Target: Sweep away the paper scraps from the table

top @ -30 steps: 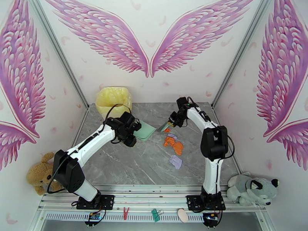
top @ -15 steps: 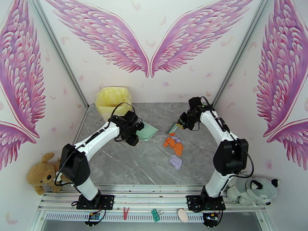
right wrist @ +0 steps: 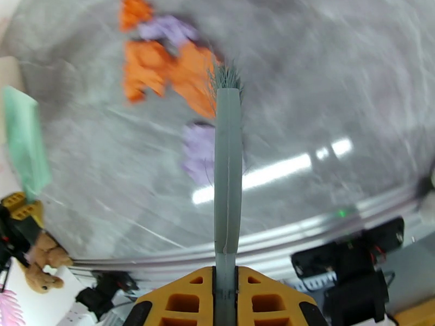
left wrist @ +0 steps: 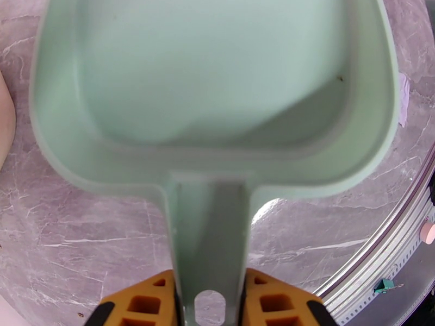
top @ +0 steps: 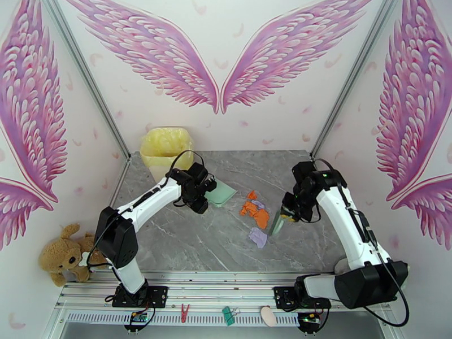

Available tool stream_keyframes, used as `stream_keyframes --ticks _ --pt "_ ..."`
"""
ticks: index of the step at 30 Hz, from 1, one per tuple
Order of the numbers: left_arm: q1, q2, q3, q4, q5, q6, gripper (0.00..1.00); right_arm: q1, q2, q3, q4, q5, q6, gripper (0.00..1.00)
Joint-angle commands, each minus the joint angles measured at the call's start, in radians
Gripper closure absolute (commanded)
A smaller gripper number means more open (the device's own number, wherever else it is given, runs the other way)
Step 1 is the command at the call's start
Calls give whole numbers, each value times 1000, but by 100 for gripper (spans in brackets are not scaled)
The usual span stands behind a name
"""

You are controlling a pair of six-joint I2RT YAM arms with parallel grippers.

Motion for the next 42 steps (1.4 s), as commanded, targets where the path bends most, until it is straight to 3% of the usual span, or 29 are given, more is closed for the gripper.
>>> stream_keyframes --ticks 1,8,25,42 --pt "-8 15 47 10 23 4 100 4 -51 -84 -149 58 86 100" --pt "-13 10 38 9 29 10 100 29 -29 -157 -116 73 194 100" --pt "-10 -75 -40 -21 -14 26 100 174 308 33 79 55 297 100" --pt "8 -107 -72 -26 -22 30 100 188 354 81 245 -19 357 100"
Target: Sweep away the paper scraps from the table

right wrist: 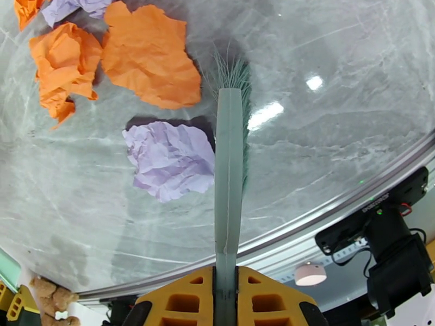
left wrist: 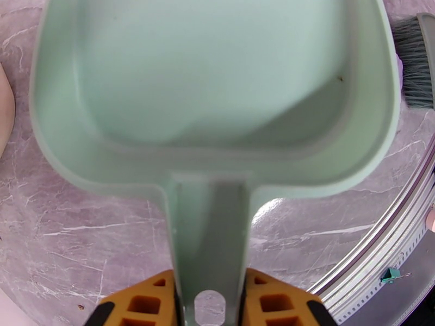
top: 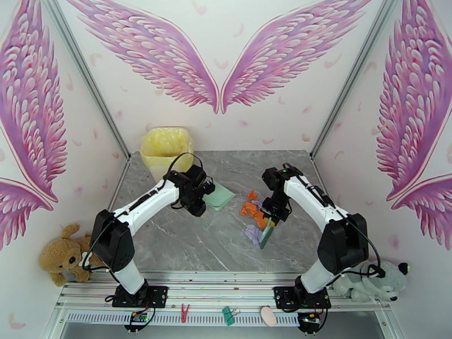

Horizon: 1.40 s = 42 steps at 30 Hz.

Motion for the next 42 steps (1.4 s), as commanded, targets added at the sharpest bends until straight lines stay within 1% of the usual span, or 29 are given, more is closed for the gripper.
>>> stream_keyframes --ticks 1,6,8,10,15,18,21,25,30,32,35,37,38,42 --pt "5 -56 -24 -9 -7 8 100 -2 29 54 110 -23 43 100" --pt "6 -84 -58 -11 -3 6 100 -2 50 78 193 -67 130 100" --pt "5 -96 -75 -13 -2 5 100 3 57 88 193 -77 153 100" --pt "4 -110 -88 -15 -2 2 100 8 56 104 165 -60 155 100" --pt "-1 -143 -114 -38 2 0 100 6 33 157 62 -8 101 100" --pt "-27 -162 -126 -66 -15 5 100 5 15 196 -6 28 34 100" --pt "-63 -174 -134 -95 -41 7 100 1 3 235 -48 99 -60 100" --pt "-108 -183 -140 -119 -55 -5 100 -11 39 310 -32 227 -230 100" --pt "-165 -193 -140 -145 -52 -39 100 5 173 489 61 472 -534 100" --pt "-195 -198 -146 -153 -35 -61 100 20 254 578 99 598 -678 100" --pt "-242 -199 -160 -178 -4 -84 100 43 387 713 135 745 -861 100" --pt "-275 -205 -173 -187 -1 -98 100 53 467 796 139 806 -950 100" --pt "-287 -211 -206 -184 0 -108 100 57 500 828 146 830 -991 100" --pt "-309 -209 -217 -172 6 -160 100 60 541 836 181 840 -1056 100"
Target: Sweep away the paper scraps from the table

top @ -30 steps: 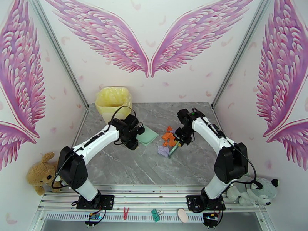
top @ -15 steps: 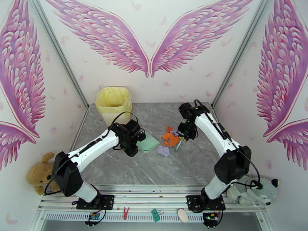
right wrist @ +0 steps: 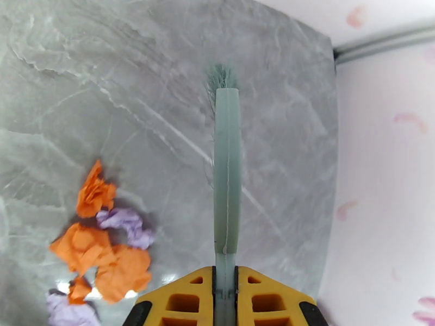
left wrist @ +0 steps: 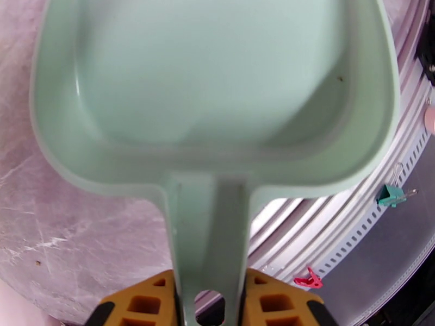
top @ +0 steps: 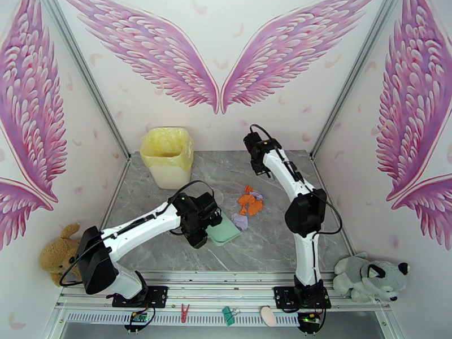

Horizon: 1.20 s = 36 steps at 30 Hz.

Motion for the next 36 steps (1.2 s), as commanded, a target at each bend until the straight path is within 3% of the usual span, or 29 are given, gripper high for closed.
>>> stream_keyframes --ticks 1,14,24,36 --pt "-7 -10 -9 -9 18 -64 100 8 17 37 26 104 -137 100" --pt "-57 133 4 -65 8 -142 100 22 55 53 25 66 -118 100" --pt "-58 258 64 -31 -5 -104 100 23 77 -4 42 -61 -142 100" --pt "-57 347 102 -5 -28 -51 100 39 -18 -215 77 -284 -162 100"
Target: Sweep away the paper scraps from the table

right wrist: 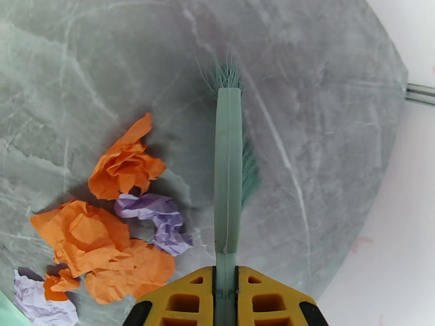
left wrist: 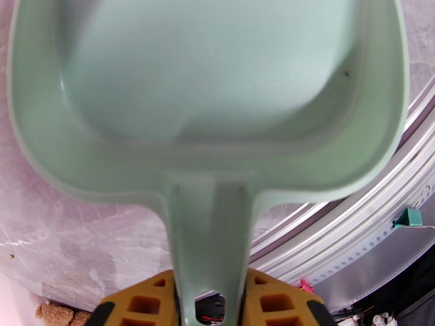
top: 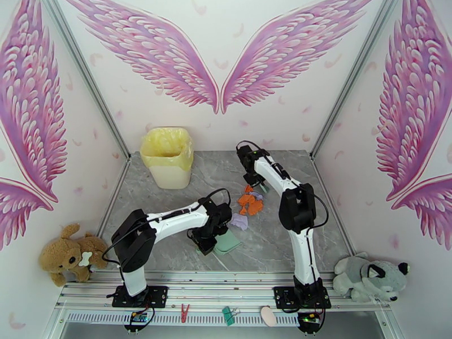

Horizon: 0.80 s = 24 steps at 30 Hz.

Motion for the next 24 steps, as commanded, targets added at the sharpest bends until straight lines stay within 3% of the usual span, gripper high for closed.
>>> stream_keyframes --ticks 1,11,24 --pt "-6 29 23 17 -16 30 100 20 -67 -61 0 -116 -13 100" --pt "-6 89 42 56 -50 35 100 94 -190 -235 -2 -182 -20 100" --pt "5 151 96 133 -61 39 100 228 -219 -269 -144 -279 56 100"
